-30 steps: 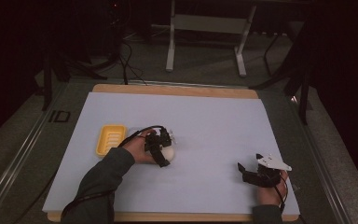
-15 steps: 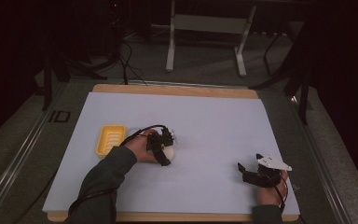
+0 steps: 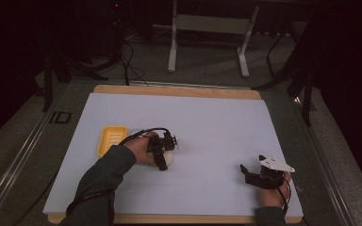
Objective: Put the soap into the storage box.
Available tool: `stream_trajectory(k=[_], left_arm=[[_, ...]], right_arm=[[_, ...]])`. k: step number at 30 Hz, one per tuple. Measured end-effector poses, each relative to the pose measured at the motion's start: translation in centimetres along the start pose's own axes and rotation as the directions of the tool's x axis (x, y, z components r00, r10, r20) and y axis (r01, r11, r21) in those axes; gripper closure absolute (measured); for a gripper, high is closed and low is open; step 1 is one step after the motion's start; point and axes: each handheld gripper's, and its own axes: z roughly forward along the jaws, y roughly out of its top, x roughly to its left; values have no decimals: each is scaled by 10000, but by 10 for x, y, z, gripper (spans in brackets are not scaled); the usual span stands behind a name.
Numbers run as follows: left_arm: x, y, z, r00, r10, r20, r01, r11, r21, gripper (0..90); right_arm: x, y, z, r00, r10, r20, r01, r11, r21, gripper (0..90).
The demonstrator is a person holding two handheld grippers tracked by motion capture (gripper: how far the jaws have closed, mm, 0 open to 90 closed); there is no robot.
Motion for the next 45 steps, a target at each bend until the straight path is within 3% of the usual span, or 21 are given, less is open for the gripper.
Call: stream_trajectory(k=[19,34,40,45], left_arm=[[0,6,-1,9996,268,-66,-265,9991,340,236],[1,9,-18,9998,184,-111,-184,9998,38,237],[5,4,-33,9999,-16,-163,8,9987,-514,237],[8,0,-42,9996,-116,-260,101,9982,-586,237]], right_arm=[[0,0,0,10000,-3,-15,3,10000,7,148],[0,0,0,10000,21,-14,-21,10000,-9,147],[0,0,0,10000,49,-12,-49,10000,-23,148],[0,0,0,10000,48,-12,-49,10000,-28,148]])
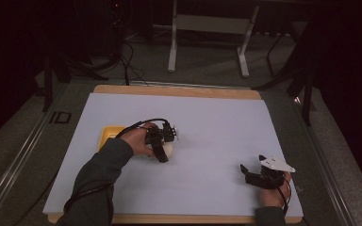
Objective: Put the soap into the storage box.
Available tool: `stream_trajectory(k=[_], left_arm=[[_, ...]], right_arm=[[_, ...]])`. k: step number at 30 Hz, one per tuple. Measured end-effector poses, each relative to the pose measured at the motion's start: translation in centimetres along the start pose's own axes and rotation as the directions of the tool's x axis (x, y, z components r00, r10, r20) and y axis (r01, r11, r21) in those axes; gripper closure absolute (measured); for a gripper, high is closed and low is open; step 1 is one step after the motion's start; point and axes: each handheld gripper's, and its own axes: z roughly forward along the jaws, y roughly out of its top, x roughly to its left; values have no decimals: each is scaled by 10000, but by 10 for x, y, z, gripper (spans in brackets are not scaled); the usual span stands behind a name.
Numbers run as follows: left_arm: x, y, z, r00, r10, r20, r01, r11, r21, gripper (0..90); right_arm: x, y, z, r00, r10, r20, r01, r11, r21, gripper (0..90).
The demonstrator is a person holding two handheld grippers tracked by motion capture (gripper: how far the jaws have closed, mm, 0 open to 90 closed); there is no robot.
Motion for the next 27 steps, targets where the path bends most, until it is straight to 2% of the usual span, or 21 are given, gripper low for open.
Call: stream_trajectory(k=[12,27], left_arm=[[7,-12,-13,9994,-348,-32,348,9994,-79,238],[15,-24,-22,9967,-797,-180,796,9968,-74,238]], right_arm=[[0,0,0,10000,2,7,-2,10000,-8,148],[0,0,0,10000,-4,7,4,10000,-12,148]])
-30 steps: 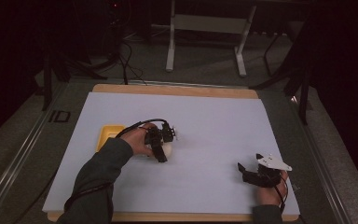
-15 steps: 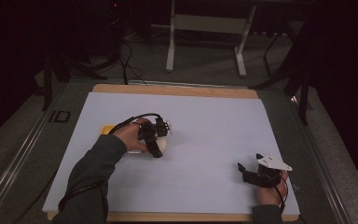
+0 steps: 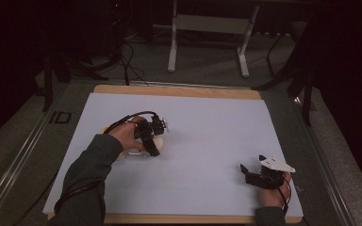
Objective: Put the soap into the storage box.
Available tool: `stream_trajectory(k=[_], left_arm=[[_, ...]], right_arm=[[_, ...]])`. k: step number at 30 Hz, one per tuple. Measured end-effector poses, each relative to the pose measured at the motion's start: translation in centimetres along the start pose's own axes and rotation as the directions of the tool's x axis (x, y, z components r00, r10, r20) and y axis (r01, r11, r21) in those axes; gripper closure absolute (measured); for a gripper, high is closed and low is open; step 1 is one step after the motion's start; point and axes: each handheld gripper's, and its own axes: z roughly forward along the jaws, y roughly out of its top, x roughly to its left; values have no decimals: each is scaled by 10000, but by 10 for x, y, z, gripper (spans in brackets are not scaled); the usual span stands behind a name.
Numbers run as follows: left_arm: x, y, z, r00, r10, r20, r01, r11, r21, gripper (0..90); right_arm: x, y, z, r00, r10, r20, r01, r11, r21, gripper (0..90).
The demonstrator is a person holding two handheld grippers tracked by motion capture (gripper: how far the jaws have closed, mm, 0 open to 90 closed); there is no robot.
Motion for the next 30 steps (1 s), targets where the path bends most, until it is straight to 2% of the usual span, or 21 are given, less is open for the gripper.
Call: stream_trajectory(k=[8,18,22,24,27,30], left_arm=[[3,-6,-1,9998,-173,-68,174,9998,100,238],[9,-14,-6,9984,-515,-246,512,9986,-114,238],[12,-19,-8,9966,-783,-240,779,9968,-166,238],[14,-21,-9,9964,-783,-330,783,9969,-29,238],[16,-25,-9,9940,-1035,-350,1036,9946,15,237],[18,-28,-9,9926,-1187,-241,1188,9929,-2,238]], right_arm=[[0,0,0,10000,5,6,-5,10000,-6,148],[0,0,0,10000,16,8,-16,10000,-15,148],[0,0,0,10000,12,6,-12,10000,-11,148],[0,0,0,10000,4,9,-4,10000,-11,148],[0,0,0,10000,20,9,-20,10000,-15,148],[0,0,0,10000,2,13,-2,10000,-11,148]])
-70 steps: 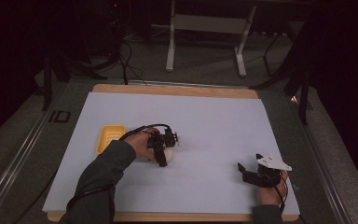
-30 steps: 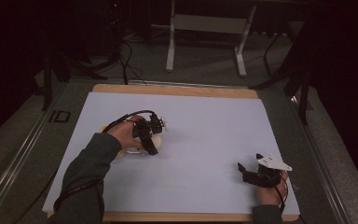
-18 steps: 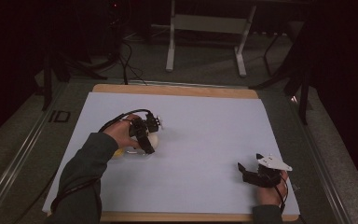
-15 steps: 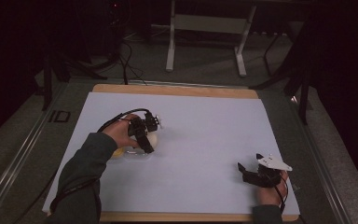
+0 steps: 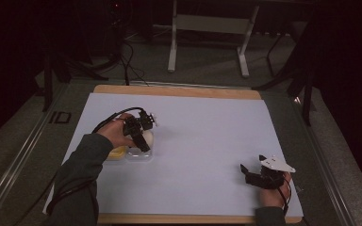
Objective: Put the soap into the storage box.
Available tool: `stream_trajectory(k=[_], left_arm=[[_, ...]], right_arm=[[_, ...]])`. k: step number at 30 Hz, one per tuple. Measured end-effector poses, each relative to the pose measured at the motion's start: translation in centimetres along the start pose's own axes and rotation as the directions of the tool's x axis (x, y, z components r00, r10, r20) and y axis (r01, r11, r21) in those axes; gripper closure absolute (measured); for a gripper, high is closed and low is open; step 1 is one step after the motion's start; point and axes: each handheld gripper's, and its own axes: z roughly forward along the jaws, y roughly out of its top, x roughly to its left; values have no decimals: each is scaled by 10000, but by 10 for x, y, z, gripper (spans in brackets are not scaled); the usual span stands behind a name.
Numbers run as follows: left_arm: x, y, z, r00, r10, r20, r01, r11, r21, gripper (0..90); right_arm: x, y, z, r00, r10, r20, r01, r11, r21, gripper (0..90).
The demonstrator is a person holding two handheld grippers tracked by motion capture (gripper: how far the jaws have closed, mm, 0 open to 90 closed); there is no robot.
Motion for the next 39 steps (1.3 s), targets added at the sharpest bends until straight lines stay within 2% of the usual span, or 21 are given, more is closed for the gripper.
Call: stream_trajectory(k=[8,12,16,39], left_arm=[[2,-5,1,9999,-104,50,104,9999,-53,238],[3,-9,1,9997,-105,209,108,9999,-119,238],[3,-12,3,9999,-70,150,70,10000,-9,238],[17,-38,-5,9973,-730,-104,729,9973,-73,238]], right_arm=[[0,0,0,10000,1,6,-1,10000,-1,147],[0,0,0,10000,20,3,-20,10000,-2,148],[0,0,0,10000,-22,5,22,10000,-9,148],[0,0,0,10000,-23,28,23,10000,-39,148]])
